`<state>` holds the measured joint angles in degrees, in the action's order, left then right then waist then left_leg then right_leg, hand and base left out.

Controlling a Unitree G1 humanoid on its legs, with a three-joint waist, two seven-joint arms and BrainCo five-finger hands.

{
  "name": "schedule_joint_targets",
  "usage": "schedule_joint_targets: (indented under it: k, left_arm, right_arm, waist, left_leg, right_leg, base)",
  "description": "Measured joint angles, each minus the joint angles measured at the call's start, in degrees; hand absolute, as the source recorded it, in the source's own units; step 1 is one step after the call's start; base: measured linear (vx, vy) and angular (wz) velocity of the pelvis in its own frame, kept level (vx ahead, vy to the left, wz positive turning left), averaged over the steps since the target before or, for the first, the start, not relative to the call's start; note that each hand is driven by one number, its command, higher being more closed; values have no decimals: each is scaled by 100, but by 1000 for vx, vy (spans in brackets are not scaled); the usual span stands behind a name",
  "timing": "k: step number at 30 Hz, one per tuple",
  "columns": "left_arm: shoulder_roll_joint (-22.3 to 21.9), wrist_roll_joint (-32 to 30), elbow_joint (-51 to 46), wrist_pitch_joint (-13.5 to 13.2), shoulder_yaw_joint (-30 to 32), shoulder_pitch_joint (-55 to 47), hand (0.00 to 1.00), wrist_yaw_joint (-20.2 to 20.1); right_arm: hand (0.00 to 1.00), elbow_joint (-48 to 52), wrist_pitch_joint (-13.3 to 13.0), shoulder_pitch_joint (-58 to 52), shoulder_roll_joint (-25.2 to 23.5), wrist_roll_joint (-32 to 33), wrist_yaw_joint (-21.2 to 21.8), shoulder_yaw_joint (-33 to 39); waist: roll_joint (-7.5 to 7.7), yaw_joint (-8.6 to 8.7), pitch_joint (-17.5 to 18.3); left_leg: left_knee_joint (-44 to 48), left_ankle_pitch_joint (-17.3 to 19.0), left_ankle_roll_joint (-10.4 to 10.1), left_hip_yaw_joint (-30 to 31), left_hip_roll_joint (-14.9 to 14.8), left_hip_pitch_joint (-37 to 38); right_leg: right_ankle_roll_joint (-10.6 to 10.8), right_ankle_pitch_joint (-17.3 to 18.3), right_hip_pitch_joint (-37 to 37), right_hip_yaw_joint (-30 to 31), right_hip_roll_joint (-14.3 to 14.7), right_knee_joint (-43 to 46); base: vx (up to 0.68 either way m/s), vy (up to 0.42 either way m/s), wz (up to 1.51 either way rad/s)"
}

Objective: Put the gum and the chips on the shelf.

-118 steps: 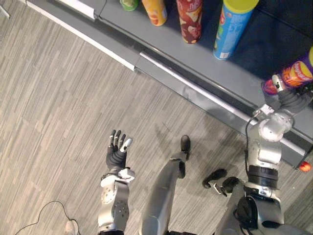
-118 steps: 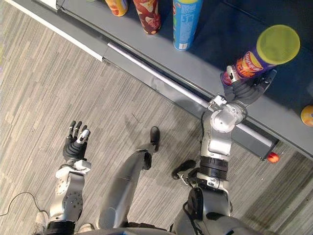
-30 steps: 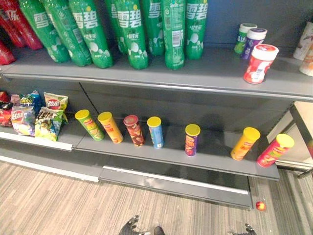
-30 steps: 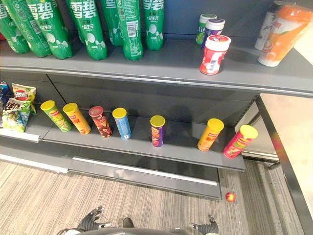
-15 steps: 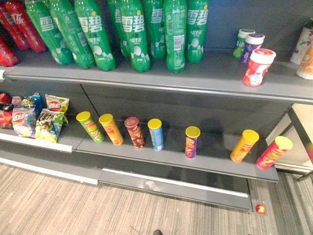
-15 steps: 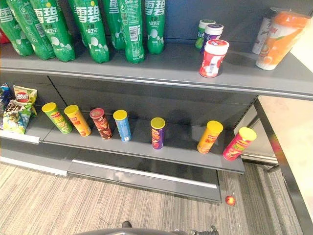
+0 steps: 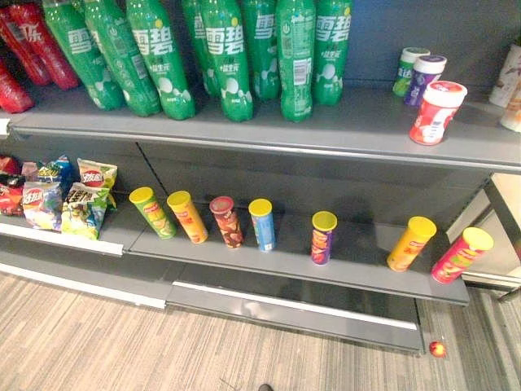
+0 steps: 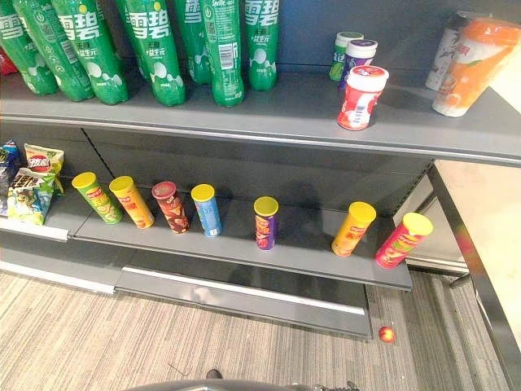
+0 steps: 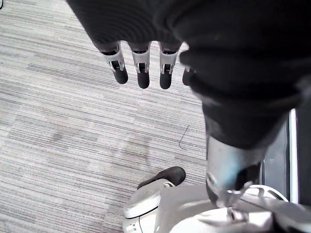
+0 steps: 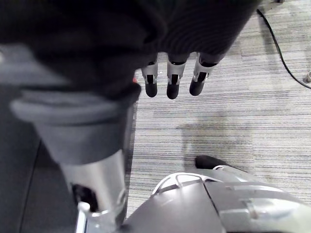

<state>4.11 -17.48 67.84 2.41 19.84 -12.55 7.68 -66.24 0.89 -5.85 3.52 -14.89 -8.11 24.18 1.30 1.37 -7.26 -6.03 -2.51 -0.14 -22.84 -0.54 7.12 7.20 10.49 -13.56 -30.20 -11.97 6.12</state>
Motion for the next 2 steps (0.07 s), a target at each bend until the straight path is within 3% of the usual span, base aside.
schedule_joint_targets:
  k: [2]
  left_arm:
    - [1, 64, 3, -1, -78, 0, 0, -14]
  right_arm:
    - [0, 1, 0, 17, -7, 18, 28, -5]
  waist:
    - [4, -1, -2]
  left_leg:
    - [0, 14, -1, 1, 15, 3]
  right_leg:
    - [-13, 7, -5, -2, 1, -5]
  base:
    - [53, -9, 0]
